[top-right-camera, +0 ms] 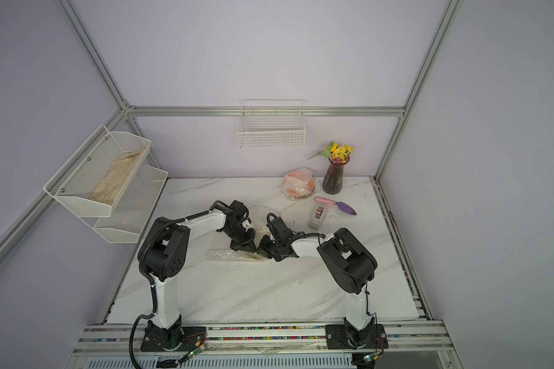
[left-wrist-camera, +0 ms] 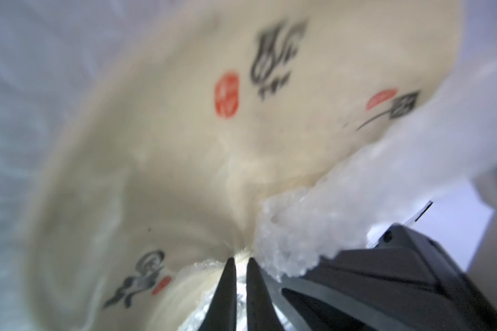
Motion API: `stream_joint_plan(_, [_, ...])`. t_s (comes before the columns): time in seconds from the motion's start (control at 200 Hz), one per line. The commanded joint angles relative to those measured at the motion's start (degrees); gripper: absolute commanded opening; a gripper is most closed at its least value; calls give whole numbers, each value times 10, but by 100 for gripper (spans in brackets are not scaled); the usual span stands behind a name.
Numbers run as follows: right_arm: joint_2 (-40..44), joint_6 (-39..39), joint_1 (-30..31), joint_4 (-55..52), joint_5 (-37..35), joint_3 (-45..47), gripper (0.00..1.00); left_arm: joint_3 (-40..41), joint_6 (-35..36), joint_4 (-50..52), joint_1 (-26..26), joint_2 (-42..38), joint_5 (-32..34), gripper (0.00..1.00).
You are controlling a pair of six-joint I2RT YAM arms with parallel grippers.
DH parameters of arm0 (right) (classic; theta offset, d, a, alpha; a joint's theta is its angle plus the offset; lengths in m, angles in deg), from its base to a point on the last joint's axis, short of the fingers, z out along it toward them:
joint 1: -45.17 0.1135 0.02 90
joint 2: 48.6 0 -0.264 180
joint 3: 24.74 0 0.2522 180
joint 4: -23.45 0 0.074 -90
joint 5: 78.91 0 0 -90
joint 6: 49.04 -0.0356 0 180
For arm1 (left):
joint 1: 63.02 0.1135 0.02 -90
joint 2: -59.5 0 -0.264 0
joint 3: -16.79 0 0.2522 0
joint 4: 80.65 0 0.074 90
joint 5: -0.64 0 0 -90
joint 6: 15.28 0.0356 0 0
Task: Wrap dinner plates in bubble wrap
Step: Wrap the plate in the bubble wrap.
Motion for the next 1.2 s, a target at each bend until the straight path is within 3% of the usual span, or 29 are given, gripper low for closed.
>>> stream_joint_plan(0.0, [-29, 3, 10, -59, 9, 12, 0, -25, -24, -19, 8, -50, 10, 11])
stream_joint_plan(0.245, [-23, 14, 9, -69, 1, 8, 0, -78, -66, -22, -26, -7, -14, 11])
stream_joint_plan(0.385, [-13, 15, 10, -68, 0, 5, 0, -33, -87, -55, -56, 12, -12, 11])
stream_joint_plan(0.555, [27, 18, 7, -82, -8, -1, 0, 41, -78, -56, -56, 22, 19, 10])
stream_joint_plan(0.715, [72, 41, -27, -127, 7, -30, 19, 65, -46, -26, -49, 28, 65, 10])
stream_joint_plan(0.865, [84, 98, -103, -174, 33, -63, 31, 82, -21, -18, -43, 30, 86, 9])
stream_joint_plan(1.01, [29, 160, -169, -193, 58, -109, 48, 91, -4, -16, -42, 27, 85, 9])
stream_joint_plan(1.195, [-80, 209, -192, -191, 87, -198, 66, 97, 39, -12, -41, 24, 66, 9])
